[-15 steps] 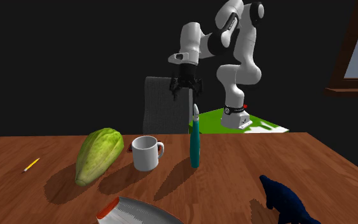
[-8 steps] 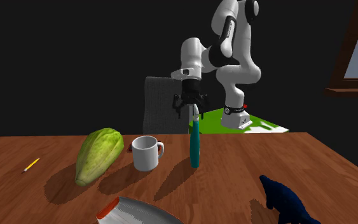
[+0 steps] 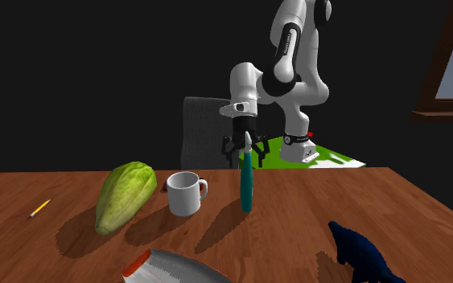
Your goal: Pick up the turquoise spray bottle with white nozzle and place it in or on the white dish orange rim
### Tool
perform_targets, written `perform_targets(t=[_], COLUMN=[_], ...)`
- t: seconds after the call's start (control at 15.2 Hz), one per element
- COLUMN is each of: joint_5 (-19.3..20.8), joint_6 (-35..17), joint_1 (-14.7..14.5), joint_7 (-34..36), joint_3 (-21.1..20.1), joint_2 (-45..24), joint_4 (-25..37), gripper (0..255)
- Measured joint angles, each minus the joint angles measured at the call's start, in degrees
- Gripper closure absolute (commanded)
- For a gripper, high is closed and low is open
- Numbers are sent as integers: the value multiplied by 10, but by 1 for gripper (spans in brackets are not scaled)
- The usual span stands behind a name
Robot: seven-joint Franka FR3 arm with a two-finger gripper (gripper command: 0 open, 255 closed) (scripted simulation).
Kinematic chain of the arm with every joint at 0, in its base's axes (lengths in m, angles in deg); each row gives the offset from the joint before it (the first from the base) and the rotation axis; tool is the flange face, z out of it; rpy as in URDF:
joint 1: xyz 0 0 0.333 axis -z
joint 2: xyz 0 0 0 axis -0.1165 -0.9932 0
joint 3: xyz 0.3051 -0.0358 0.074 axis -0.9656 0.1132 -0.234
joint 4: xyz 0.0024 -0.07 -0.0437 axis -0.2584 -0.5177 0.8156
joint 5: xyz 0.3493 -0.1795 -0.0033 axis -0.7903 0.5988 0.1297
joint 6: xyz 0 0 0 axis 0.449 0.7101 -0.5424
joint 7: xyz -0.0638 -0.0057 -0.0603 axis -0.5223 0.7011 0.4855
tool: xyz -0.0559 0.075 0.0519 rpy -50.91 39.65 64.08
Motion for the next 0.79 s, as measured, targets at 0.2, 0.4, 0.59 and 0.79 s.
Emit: perform_targets(t=[0.2, 0.4, 0.59, 0.79], joint_5=[-57, -66, -67, -67], joint_6=[0, 0, 0, 0], joint_1=[-15, -17, -17, -17], joint_7=[-42, -48, -49, -49], joint_3=[6, 6, 6, 6], joint_2=[-28, -32, -32, -32], joint_4=[11, 13, 13, 13], gripper=[0, 0, 255, 255])
